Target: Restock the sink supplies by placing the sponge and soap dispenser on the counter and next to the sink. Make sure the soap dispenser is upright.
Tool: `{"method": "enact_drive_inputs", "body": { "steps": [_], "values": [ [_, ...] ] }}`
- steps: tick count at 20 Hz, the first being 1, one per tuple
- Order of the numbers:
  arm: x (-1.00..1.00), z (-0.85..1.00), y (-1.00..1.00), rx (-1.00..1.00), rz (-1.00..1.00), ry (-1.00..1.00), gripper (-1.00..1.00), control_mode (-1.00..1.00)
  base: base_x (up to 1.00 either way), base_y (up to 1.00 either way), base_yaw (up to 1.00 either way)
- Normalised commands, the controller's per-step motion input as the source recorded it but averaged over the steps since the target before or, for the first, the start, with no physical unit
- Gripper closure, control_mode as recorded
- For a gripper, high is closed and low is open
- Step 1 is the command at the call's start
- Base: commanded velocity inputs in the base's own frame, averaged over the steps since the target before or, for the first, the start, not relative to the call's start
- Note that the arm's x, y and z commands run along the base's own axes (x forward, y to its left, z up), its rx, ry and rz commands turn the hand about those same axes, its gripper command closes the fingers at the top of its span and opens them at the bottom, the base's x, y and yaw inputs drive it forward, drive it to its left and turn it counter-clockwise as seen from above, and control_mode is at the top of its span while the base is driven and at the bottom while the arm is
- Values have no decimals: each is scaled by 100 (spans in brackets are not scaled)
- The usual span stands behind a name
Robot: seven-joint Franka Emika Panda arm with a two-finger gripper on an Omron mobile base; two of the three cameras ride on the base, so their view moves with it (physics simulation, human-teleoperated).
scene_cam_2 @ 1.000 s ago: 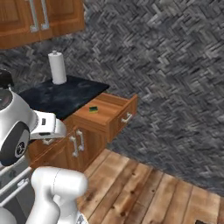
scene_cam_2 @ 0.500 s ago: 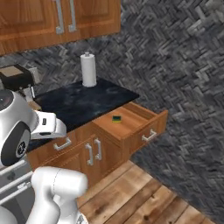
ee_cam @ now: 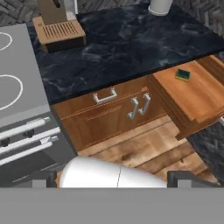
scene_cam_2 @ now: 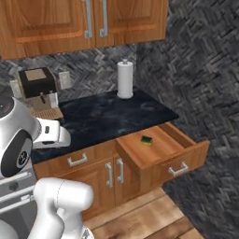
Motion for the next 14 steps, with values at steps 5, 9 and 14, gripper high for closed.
{"method": "enact_drive_inputs", "body": {
  "steps": [5, 9, 14],
  "values": [
    [0, 0, 0, 0, 0, 0, -100, 100, 21, -40, 41],
    [0, 0, 0, 0, 0, 0, -100, 100, 29, -24, 36],
    [0, 0, 0, 0, 0, 0, -100, 100, 35, -39, 34]
  ]
}}
